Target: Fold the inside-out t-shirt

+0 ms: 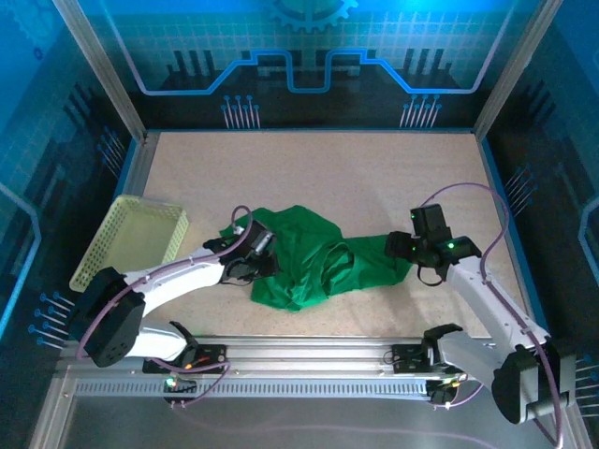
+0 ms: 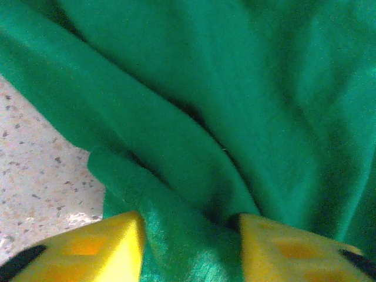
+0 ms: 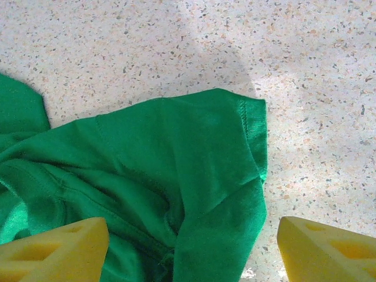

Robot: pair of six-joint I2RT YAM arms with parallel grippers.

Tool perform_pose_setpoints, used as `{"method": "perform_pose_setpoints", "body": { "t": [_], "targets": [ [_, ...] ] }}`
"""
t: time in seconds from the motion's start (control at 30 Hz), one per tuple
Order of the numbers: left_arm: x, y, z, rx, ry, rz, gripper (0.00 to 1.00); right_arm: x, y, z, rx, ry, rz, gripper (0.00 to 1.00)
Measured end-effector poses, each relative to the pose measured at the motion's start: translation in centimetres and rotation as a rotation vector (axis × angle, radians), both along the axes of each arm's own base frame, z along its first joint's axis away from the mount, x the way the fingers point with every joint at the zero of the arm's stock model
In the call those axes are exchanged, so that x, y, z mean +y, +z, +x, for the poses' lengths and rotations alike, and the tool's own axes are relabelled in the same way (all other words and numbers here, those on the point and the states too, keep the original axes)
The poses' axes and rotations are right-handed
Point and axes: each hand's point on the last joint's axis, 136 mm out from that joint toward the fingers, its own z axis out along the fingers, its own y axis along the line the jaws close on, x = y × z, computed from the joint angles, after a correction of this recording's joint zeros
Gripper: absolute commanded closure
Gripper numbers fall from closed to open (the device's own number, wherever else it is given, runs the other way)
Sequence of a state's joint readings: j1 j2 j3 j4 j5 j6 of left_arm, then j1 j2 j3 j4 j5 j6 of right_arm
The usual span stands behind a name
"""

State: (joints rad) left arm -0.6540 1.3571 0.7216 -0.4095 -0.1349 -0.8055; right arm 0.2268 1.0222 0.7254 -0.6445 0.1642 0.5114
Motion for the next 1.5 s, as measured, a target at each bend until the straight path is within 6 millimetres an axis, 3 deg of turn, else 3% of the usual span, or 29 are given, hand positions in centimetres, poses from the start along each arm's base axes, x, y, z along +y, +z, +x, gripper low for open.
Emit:
{"method": "perform_pose_setpoints", "body": {
  "t": [0.23,0.43,0.6,0.7,0.9,1.0,1.07,1.17,1.27,1.4,1.5],
  "targets": [
    [-0.3,0.6,0.2,-0.02,-0.004,-0.024,0.93,-0.3,-0.8,0.1,0.025,-0.007,0.005,0.22],
    [0.0,3.1,0.5,-0.11,-0.011,-0.053,1.0,-1.7,-2.7,0.4,0.106,-0.067,0.044,0.27],
    [1.1,4.8,0.3,-0.184,-0.011,-0.044,1.0,-1.4,-3.8,1.1,0.141,-0.071,0.121,0.34],
    [1.8,5.2,0.0,-0.207,-0.004,-0.036,1.0,-0.6,-4.4,1.4,0.154,-0.046,0.152,0.45],
    [3.2,5.1,-0.4,-0.218,0.021,-0.013,1.0,-0.3,-5.3,1.5,0.189,-0.023,0.16,0.88],
    [3.6,5.8,-0.4,-0.242,0.024,-0.011,1.0,-0.4,-4.8,1.6,0.179,-0.016,0.148,1.0],
    [4.0,6.6,-0.3,-0.272,0.028,-0.015,1.0,-0.7,-3.6,1.6,0.151,-0.017,0.128,1.0],
    [4.6,8.9,-0.2,-0.354,0.03,-0.028,1.0,-1.4,0.4,1.7,0.049,-0.022,0.097,1.0],
    [5.1,12.7,0.1,-0.468,0.039,-0.061,1.0,-2.1,7.2,1.9,-0.13,-0.028,0.072,1.0],
    [6.0,19.5,0.1,-0.659,0.056,-0.124,1.0,-2.7,16.6,0.5,-0.361,-0.03,0.055,1.0],
    [7.0,23.2,-0.1,-0.761,0.081,-0.138,1.0,-2.8,21.2,-0.8,-0.461,-0.023,0.058,1.0]
  ]
}}
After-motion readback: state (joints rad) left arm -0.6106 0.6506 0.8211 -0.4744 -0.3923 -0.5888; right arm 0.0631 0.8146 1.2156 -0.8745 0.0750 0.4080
